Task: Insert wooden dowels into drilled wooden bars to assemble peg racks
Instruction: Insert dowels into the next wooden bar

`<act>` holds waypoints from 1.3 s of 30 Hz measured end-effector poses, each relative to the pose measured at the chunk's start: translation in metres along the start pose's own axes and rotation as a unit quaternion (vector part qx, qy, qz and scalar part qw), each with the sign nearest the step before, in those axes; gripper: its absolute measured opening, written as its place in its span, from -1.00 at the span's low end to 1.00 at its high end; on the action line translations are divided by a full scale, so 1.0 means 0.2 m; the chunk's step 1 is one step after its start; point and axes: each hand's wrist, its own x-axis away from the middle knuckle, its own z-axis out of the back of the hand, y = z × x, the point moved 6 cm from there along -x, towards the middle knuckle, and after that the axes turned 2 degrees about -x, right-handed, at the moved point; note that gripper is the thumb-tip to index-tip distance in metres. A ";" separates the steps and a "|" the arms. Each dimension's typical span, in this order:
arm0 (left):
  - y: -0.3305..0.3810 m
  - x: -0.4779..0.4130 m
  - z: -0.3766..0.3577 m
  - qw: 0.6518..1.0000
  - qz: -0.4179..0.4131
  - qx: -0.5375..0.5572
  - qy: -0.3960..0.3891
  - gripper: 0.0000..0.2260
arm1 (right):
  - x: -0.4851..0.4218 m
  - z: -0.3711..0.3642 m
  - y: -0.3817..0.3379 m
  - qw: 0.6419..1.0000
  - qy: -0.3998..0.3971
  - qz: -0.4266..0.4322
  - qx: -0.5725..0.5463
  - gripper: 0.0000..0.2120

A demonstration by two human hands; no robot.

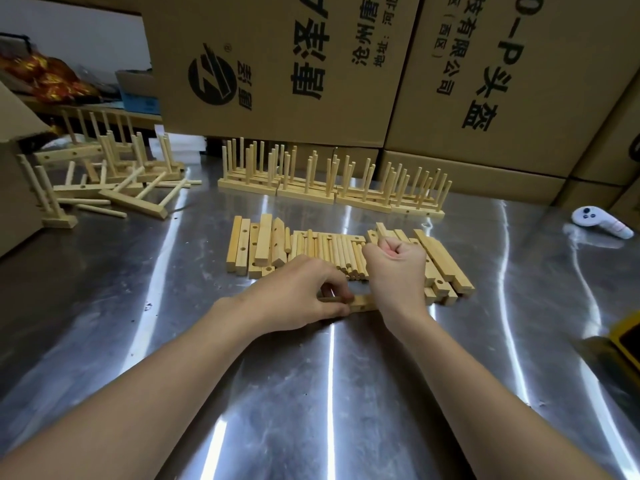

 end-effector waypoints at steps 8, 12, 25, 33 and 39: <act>-0.06 0.05 0.12 0.989 0.094 0.085 -0.076 -0.80 | 0.01 0.01 0.03 0.997 -0.053 -0.019 -0.055 -0.60; -0.02 0.05 0.15 0.992 0.101 0.065 -0.024 -0.80 | 0.01 -0.03 0.02 0.963 -0.149 -0.076 -0.209 -0.68; 0.19 -0.07 0.00 0.977 0.026 0.205 0.062 -0.85 | -0.02 0.05 -0.02 0.968 0.002 -0.078 -0.237 -0.47; -0.05 0.06 0.34 0.964 0.080 0.220 0.129 -0.90 | -0.04 0.08 -0.01 0.998 -0.006 -0.035 -0.048 -0.68; -0.13 0.12 0.44 0.972 0.104 0.194 0.083 -0.85 | -0.04 0.08 -0.01 0.965 -0.060 0.077 0.245 -0.78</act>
